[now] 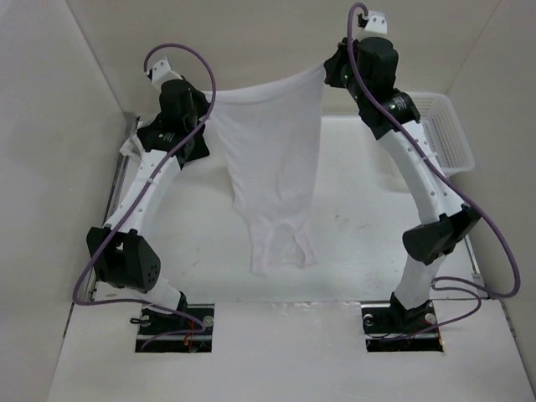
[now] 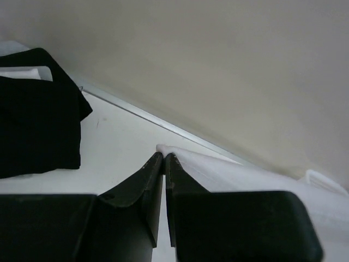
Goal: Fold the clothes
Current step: Flatten the tank top out
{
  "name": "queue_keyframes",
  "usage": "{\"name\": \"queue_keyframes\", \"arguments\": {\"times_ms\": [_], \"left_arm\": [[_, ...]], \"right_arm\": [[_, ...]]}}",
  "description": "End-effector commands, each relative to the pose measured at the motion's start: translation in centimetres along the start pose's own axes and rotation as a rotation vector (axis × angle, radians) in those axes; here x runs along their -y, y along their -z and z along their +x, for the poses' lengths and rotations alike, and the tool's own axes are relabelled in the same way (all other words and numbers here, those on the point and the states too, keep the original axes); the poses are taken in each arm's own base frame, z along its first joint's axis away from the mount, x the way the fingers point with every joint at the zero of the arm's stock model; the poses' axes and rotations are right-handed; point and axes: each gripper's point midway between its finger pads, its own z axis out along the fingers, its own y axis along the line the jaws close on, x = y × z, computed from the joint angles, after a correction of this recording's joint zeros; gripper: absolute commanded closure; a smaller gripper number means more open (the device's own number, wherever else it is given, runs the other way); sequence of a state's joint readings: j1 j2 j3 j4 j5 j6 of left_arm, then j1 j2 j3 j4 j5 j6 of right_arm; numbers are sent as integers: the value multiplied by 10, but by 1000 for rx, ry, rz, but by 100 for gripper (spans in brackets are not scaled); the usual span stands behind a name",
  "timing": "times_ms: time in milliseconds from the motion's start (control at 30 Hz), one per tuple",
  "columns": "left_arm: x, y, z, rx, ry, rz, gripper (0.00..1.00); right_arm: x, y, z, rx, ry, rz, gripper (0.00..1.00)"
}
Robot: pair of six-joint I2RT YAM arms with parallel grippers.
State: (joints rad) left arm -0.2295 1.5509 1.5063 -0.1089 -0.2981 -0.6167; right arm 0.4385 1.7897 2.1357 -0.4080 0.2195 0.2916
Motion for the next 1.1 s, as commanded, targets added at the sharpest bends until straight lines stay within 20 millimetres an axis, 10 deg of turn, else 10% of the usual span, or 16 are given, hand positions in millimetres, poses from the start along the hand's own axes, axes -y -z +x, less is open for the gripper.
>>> {"name": "queue_keyframes", "arguments": {"times_ms": [0,233,433,600,733,967,1067], "left_arm": [[76,58,-125,237,108,241,95],[85,88,-168,328,106,278,95],[65,113,-141,322,107,249,95],[21,130,-62,227,95,193,95],[-40,156,22,123,95,115,95],[-140,213,158,-166,74,-23,96],[-159,239,202,-304,143,-48,96]], "right_arm": [[-31,42,-95,186,-67,-119,98],[-35,84,-146,287,-83,-134,98],[-26,117,-114,244,-63,-129,98],[-7,142,-15,123,-65,-111,97],[4,172,102,-36,-80,-112,97],[15,258,301,-403,-169,-126,99],[14,296,356,-555,-200,-130,99]]}}
